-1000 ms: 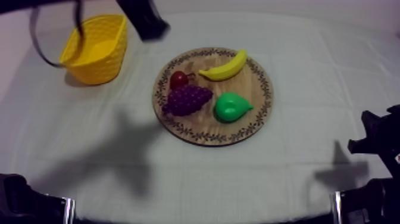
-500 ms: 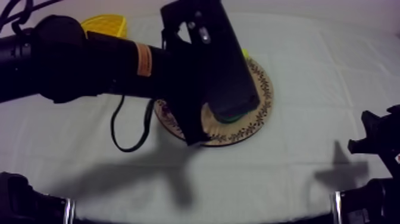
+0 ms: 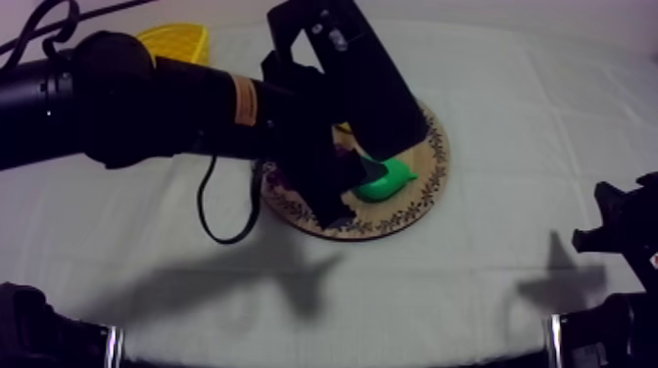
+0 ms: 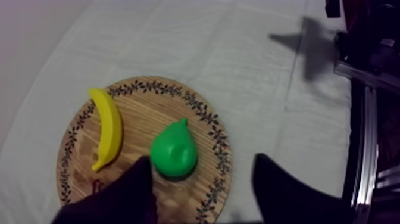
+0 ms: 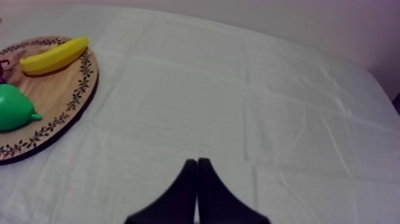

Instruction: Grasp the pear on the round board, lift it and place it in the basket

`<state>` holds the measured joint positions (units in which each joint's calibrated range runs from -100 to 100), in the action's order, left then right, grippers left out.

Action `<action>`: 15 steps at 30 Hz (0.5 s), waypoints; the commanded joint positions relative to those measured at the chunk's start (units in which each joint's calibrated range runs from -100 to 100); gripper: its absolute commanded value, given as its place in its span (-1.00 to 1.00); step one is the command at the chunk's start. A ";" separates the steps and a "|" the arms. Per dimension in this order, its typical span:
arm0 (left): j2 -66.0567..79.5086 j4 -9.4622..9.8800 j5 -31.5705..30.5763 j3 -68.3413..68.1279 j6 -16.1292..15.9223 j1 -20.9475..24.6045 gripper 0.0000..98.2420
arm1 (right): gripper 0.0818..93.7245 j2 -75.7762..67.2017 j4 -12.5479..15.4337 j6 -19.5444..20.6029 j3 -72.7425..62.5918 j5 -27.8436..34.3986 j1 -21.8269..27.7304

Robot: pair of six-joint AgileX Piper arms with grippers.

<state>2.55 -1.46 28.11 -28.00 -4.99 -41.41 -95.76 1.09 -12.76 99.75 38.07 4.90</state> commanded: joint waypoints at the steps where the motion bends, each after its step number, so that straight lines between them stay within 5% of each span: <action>1: -0.04 -0.02 -0.79 -0.67 0.57 0.26 0.69 | -0.99 0.01 0.01 -0.01 0.03 -0.01 0.00; 15: -14.40 0.51 13.67 13.42 0.63 2.90 0.87 | -0.99 0.01 0.01 -0.01 0.03 -0.01 0.00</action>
<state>-8.03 -1.16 38.83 -18.04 -4.51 -38.61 -95.76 1.09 -12.76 99.75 38.09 4.90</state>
